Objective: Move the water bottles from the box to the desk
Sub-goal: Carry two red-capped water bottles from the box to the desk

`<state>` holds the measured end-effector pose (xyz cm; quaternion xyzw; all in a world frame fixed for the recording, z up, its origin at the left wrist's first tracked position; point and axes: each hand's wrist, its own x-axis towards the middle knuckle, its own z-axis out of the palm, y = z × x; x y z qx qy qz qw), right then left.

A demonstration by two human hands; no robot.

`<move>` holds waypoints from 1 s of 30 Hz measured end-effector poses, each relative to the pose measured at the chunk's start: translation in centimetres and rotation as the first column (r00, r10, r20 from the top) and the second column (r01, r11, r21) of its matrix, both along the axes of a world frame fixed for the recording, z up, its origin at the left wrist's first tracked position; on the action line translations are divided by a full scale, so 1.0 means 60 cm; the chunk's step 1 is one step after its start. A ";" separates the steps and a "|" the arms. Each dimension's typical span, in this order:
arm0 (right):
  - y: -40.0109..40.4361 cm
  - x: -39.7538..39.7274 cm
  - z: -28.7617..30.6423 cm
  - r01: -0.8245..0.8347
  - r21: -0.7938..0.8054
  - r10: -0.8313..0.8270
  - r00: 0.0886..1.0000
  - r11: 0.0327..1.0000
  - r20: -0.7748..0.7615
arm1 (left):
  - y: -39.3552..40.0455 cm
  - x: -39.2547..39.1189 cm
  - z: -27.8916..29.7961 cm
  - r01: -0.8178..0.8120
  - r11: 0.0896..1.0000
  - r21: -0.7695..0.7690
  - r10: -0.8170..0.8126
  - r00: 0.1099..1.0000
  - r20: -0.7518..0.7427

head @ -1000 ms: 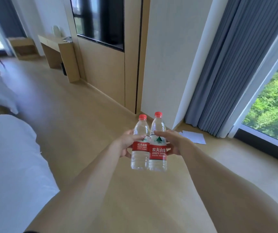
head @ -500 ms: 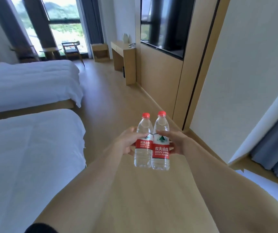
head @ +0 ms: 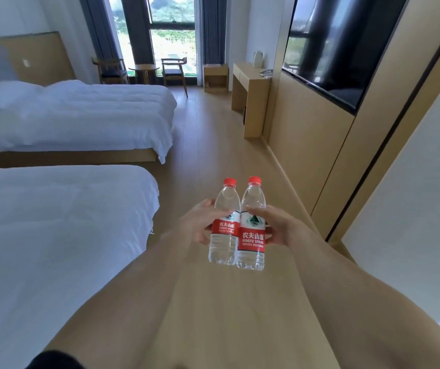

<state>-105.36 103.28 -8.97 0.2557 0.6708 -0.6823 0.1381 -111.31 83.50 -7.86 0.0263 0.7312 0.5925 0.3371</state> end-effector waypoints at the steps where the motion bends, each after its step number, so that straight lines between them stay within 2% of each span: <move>1: 0.004 -0.018 -0.002 -0.007 0.002 0.007 1.000 1.000 -0.001 | 0.004 -0.017 -0.003 -0.006 1.000 0.003 0.006 1.000 0.001; 9: 0.054 -0.269 -0.023 -0.033 0.036 0.032 0.999 0.999 0.005 | 0.048 -0.265 -0.037 -0.030 0.999 0.038 0.029 0.999 0.027; 18: 0.091 -0.562 -0.007 0.005 0.023 -0.005 1.000 1.000 -0.014 | 0.087 -0.585 -0.024 0.000 1.000 0.030 -0.002 0.998 0.061; 30: 0.198 -0.870 -0.016 -0.009 0.015 0.009 1.000 1.000 -0.014 | 0.196 -0.877 -0.028 -0.036 0.999 0.030 0.034 0.998 0.055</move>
